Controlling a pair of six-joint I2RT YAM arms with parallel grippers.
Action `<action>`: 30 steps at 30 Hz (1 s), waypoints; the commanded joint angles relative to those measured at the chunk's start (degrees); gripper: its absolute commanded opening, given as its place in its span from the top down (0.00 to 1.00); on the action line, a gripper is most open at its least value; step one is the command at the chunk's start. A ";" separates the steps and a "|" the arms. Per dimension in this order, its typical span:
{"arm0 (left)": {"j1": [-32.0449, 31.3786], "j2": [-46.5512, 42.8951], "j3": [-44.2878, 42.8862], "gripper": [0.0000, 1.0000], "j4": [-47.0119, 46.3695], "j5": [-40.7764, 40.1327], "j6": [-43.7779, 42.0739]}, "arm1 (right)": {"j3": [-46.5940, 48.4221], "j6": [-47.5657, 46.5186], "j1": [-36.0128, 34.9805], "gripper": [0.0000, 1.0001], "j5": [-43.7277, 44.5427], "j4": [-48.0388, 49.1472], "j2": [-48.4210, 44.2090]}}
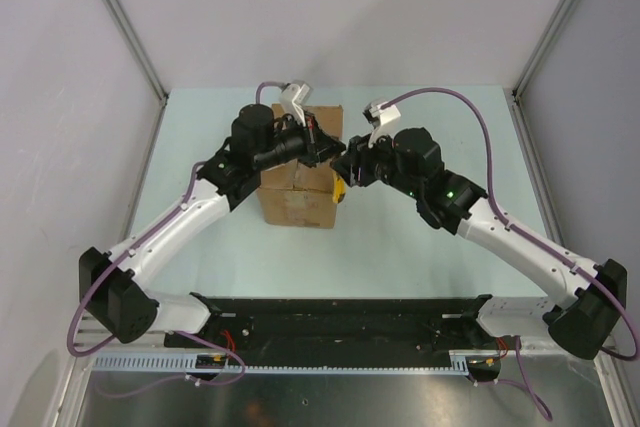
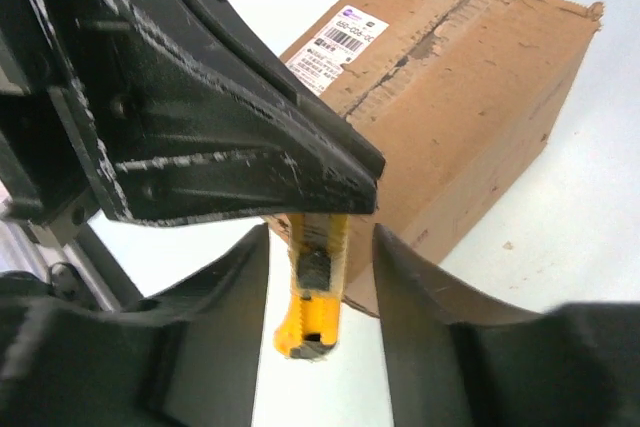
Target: Unpack the express box
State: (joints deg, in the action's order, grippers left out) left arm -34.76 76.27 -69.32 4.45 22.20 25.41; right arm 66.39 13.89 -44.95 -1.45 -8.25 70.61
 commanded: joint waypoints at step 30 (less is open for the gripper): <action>4.00 1.08 -27.64 1.00 -14.45 -9.01 28.46 | -0.91 38.21 4.25 0.04 -10.58 46.29 -5.75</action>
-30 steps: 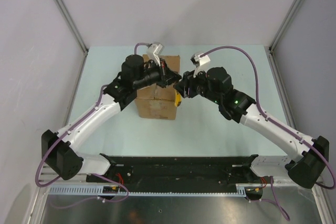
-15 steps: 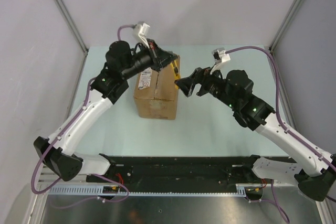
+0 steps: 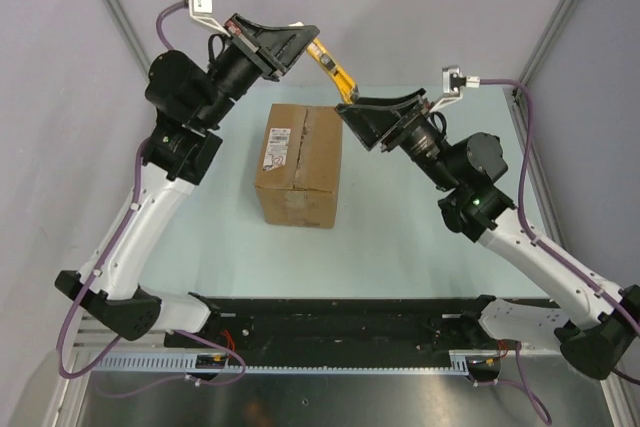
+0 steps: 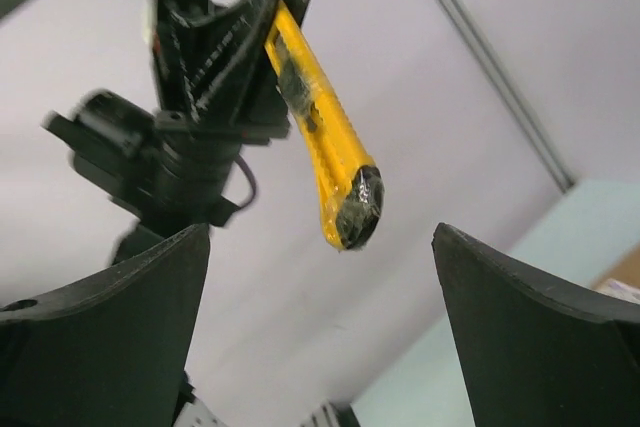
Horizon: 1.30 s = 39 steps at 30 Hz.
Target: Unpack the express box
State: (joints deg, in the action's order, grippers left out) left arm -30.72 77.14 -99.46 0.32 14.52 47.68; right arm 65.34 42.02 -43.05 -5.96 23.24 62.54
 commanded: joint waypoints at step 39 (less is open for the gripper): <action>6.02 -17.29 25.63 0.00 -5.26 23.78 -25.44 | 0.31 13.62 19.66 1.00 -30.22 4.80 1.53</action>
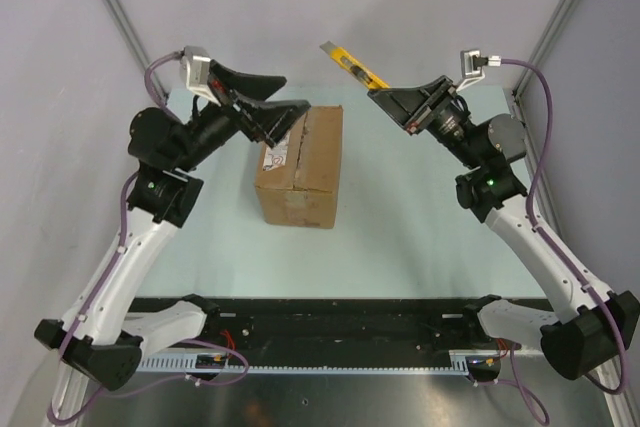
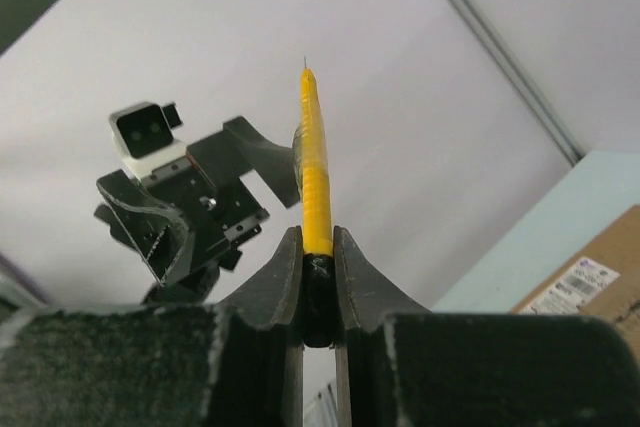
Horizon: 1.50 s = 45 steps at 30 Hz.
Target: Unpack the express box
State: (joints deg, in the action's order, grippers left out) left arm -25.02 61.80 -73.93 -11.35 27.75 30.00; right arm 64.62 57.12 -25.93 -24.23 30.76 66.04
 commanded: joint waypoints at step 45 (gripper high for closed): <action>0.41 6.67 -2.00 1.00 7.22 33.77 1.82 | 0.95 -16.60 0.27 1.00 -29.47 -18.11 -2.15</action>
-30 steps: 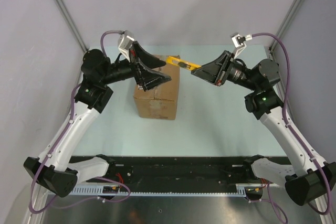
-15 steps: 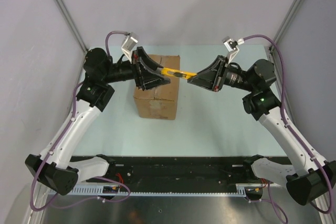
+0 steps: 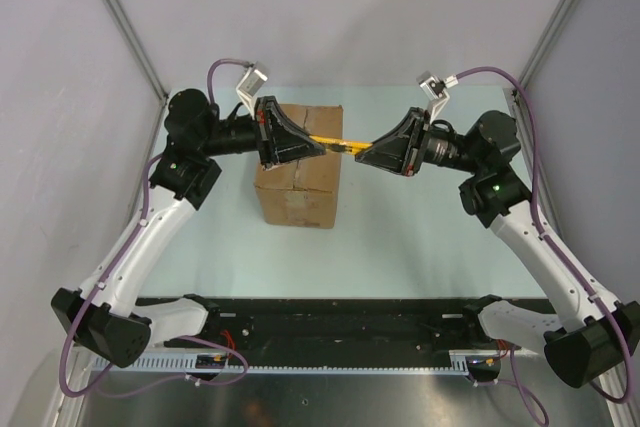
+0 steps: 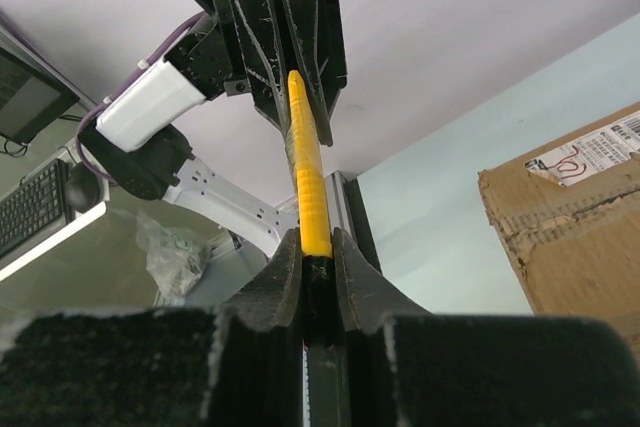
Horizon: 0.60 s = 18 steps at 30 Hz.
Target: Unpack the express box
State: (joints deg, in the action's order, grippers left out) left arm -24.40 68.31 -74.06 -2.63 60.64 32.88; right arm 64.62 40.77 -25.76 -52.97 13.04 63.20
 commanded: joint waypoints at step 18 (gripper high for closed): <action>-2.84 -3.18 2.78 1.00 -11.76 -17.83 15.71 | -2.92 14.41 -3.95 0.05 18.78 21.49 0.87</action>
State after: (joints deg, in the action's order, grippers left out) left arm -26.11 68.23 -73.34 -7.07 49.12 42.87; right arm 63.29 48.14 -29.30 -40.66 23.38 64.10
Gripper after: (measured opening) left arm 0.047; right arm 0.960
